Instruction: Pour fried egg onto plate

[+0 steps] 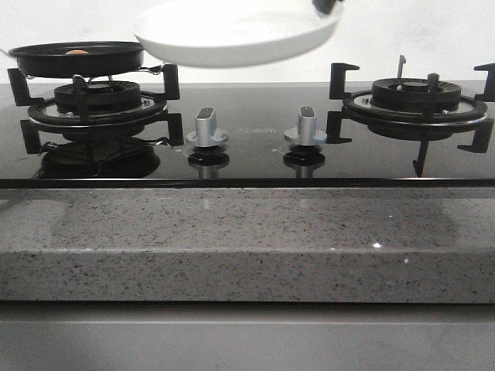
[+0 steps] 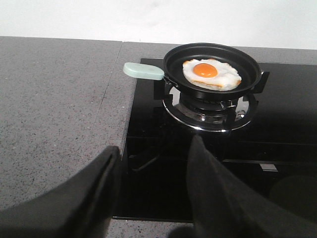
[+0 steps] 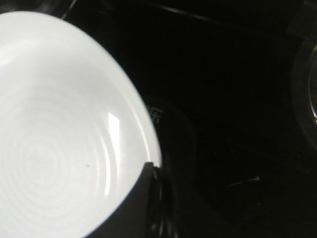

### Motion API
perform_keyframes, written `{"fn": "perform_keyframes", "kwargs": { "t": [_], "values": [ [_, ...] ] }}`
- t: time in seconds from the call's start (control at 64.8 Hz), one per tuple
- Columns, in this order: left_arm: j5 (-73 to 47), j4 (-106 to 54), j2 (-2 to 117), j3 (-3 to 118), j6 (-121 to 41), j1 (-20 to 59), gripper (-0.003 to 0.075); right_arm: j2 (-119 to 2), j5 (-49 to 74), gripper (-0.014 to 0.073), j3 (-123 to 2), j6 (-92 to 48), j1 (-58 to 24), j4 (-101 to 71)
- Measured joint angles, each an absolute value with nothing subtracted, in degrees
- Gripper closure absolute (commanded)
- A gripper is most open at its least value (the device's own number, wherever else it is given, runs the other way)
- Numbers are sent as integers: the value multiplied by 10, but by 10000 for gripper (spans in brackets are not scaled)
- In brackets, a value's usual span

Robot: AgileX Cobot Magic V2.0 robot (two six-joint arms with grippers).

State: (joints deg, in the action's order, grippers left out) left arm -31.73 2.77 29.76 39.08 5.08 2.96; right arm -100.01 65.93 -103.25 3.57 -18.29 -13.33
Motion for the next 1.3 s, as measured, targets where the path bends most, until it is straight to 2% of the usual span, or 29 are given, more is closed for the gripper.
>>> {"fn": "perform_keyframes", "kwargs": {
  "t": [0.17,0.37,1.297],
  "values": [
    [-317,28,298,391,51,30,409,-944,618,655,-927,23,-183,-136],
    [-317,28,298,391,51,30,409,-934,588,655,-866,8,-183,-142],
    [-316,28,298,391,51,30,409,-962,569,655,-859,6,-183,-146]
  ]
}}
